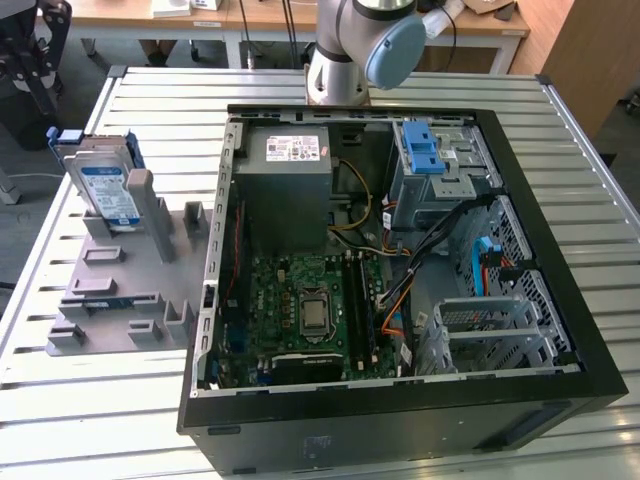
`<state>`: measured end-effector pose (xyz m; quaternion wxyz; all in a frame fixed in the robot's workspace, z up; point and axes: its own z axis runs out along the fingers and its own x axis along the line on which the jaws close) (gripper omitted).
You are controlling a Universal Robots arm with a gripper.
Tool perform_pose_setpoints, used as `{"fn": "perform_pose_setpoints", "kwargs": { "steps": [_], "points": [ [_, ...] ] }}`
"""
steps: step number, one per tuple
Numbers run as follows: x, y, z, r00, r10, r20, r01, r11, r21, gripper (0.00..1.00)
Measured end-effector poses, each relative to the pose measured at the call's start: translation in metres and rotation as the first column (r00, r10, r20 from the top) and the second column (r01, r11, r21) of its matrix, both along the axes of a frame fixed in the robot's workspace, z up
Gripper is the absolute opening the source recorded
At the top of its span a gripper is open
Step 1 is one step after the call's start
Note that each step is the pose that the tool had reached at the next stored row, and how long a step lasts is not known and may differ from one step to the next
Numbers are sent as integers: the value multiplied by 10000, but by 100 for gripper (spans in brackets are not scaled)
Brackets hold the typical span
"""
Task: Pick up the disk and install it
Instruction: 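Pick up the disk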
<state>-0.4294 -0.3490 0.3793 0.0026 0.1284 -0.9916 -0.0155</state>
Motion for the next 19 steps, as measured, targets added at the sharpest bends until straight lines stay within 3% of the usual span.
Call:
{"fn": "perform_pose_setpoints", "kwargs": {
  "steps": [7,13,16,19],
  "points": [
    [0,0,-2,9967,818,0,-818,9967,-9,11],
    [0,0,-4,9864,1645,0,-1645,9864,-9,11],
    [0,0,-4,9823,1874,0,-1874,9823,-9,11],
    [0,0,-4,9820,1889,-2,-1889,9820,-10,11]
  ]
}}
